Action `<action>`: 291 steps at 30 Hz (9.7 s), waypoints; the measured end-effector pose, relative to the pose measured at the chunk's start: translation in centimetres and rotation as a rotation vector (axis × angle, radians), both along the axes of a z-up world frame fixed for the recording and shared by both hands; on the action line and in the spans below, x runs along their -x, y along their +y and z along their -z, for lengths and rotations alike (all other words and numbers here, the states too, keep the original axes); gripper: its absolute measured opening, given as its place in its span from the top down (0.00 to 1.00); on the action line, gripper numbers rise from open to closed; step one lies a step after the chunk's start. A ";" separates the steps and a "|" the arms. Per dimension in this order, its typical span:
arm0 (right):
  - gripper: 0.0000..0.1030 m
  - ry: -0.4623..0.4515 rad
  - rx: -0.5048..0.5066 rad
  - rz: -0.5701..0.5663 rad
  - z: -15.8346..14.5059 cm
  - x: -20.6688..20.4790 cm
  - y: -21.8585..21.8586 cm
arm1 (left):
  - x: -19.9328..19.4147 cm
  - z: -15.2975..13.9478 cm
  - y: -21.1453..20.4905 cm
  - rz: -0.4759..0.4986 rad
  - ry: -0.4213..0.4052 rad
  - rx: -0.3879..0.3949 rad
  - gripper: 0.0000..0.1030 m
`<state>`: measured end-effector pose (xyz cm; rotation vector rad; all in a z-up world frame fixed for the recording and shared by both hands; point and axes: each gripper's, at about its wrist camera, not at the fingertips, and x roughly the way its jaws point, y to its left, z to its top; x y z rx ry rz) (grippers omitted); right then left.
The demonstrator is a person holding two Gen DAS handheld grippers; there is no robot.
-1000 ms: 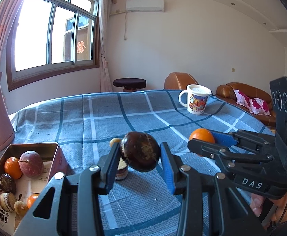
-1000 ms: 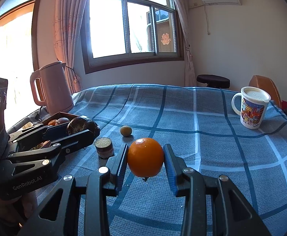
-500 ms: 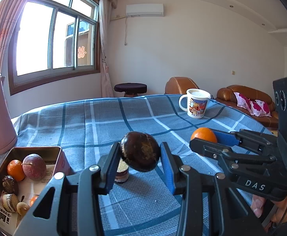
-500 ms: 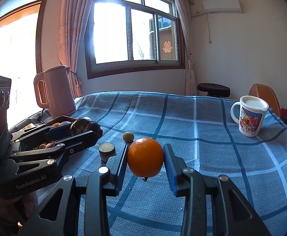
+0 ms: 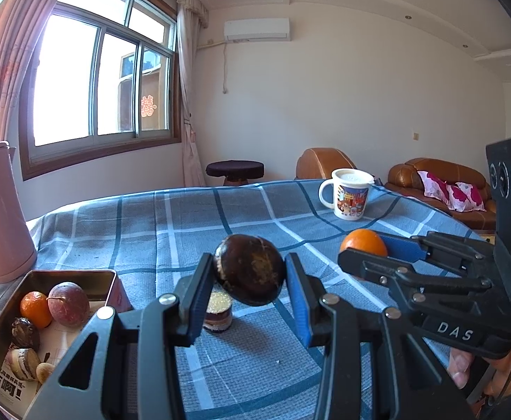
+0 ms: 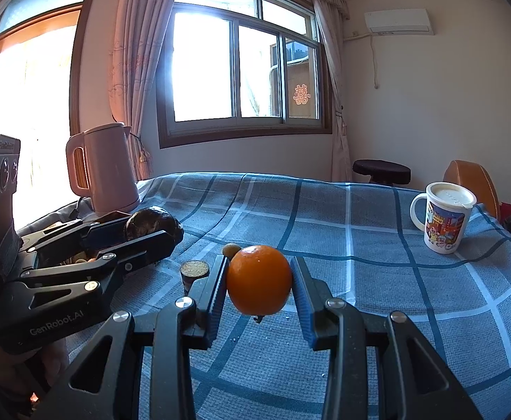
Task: Organize fruits
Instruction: 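Lift the brown fruit and small orange and carry both over the tin box, then open the left gripper over the tin while the right gripper releases the small orange into it, then move the left gripper to the small yellow fruit while the right gripper reaches the round jar, then grasp the small yellow fruit with the left gripper while the right gripper grasps the round jar, then lift the yellow fruit and round jar and carry both over the tin box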
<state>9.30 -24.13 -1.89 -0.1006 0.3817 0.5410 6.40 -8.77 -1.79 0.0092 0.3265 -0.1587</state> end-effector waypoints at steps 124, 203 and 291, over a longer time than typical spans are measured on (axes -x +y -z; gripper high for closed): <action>0.63 0.057 0.154 -0.378 1.1 1.5 21.2 | 4.3 1.0 19.6 -0.413 0.104 0.063 0.59; 0.32 0.385 0.174 -0.078 4.0 -9.5 11.9 | 1.9 -0.5 11.8 -0.247 0.132 0.024 0.06; 0.64 0.217 -0.004 0.092 1.8 -11.6 0.4 | -13.0 1.8 2.3 -0.072 0.225 0.018 0.74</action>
